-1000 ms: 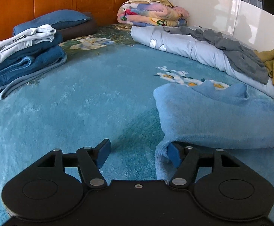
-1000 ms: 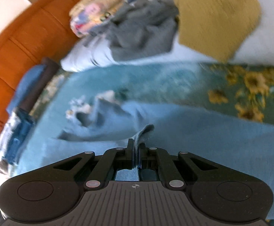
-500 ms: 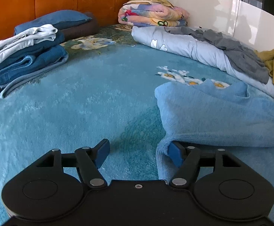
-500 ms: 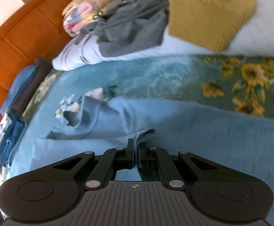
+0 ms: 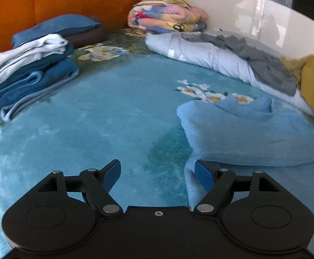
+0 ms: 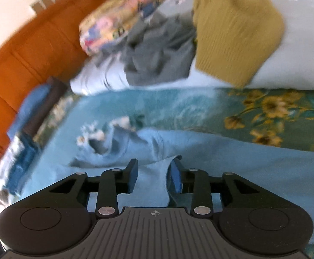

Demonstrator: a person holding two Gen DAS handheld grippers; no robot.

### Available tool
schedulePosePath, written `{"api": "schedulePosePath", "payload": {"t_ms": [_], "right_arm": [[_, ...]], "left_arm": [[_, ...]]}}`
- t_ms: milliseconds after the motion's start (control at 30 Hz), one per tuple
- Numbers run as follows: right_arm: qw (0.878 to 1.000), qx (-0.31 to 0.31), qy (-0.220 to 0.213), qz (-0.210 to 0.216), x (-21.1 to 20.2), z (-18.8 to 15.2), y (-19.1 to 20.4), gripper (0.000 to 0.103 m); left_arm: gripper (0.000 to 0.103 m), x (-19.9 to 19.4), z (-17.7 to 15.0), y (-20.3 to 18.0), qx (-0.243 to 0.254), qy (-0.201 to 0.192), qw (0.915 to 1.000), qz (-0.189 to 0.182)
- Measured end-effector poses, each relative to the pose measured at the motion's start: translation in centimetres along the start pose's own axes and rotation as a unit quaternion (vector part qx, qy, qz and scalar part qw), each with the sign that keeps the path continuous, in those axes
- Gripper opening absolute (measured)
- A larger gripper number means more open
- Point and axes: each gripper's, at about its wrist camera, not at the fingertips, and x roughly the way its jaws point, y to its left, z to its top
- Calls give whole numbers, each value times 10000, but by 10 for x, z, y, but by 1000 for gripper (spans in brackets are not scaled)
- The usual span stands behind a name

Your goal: Fold clothes

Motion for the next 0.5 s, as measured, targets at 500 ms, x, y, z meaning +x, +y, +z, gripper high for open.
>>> {"api": "schedulePosePath", "payload": {"t_ms": [500], "right_arm": [[9303,2799,-1713,-1639,-173,-105,-173,35]], "left_arm": [[78,-49,-13,12,-513,136,9982,-290]]}}
